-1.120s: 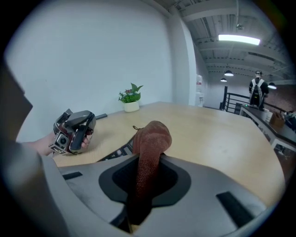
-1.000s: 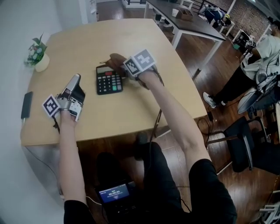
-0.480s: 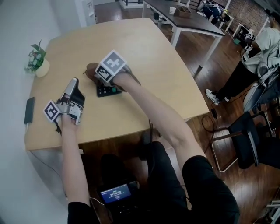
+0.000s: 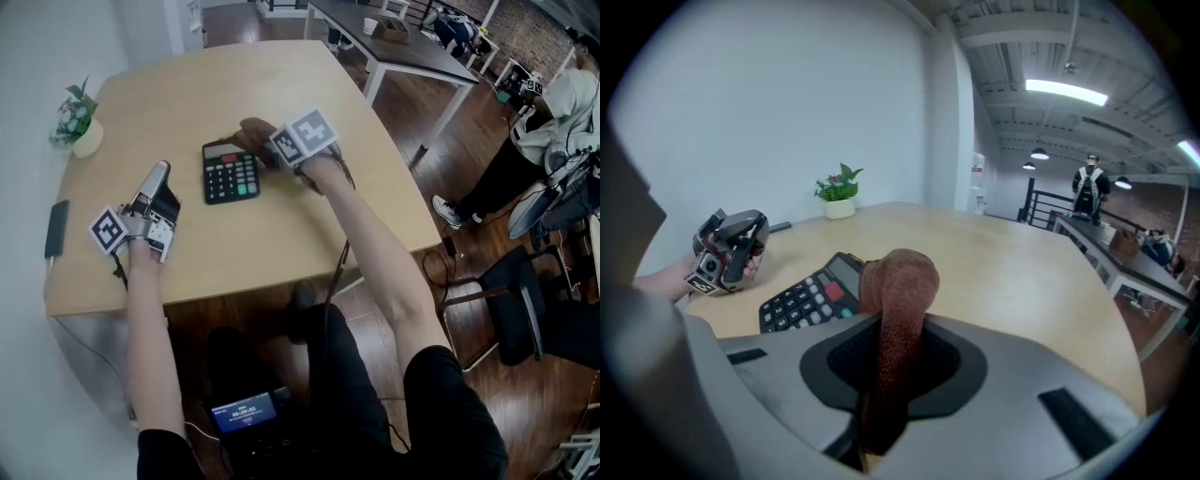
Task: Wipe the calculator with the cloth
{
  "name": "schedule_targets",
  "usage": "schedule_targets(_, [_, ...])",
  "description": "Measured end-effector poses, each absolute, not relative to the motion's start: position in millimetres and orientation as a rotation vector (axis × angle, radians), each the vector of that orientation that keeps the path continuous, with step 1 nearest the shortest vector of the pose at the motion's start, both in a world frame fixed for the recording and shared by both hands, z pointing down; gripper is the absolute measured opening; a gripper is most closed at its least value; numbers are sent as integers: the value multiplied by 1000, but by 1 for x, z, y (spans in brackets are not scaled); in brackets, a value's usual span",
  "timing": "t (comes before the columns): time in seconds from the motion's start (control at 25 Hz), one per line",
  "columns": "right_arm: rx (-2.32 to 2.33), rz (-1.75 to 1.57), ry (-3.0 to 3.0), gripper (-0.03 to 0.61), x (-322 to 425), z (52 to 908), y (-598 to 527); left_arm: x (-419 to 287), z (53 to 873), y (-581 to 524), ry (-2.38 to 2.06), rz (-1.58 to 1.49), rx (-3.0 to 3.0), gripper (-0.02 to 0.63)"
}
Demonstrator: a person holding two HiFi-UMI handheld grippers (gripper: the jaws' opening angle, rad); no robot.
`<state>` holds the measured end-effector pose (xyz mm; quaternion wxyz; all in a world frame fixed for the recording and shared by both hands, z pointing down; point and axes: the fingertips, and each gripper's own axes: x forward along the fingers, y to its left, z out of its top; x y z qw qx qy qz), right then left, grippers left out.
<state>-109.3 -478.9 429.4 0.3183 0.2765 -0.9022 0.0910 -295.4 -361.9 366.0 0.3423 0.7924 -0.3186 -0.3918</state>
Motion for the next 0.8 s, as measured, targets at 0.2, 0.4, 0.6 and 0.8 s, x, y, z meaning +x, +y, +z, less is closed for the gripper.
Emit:
schedule_targets(0.2, [651, 272, -2577, 58, -143, 394, -460, -293, 365, -361, -838, -996, 2083, 2])
schedule_targets(0.4, [395, 209, -2575, 60, -231, 410, -423, -292, 365, -360, -839, -1001, 2093, 2])
schedule_targets(0.6, [456, 204, -2485, 66, -222, 429, -439, -294, 366, -361, -836, -1017, 2087, 2])
schedule_targets(0.8, [596, 254, -2459, 66, -160, 427, -462, -295, 363, -361, -835, -1017, 2089, 2])
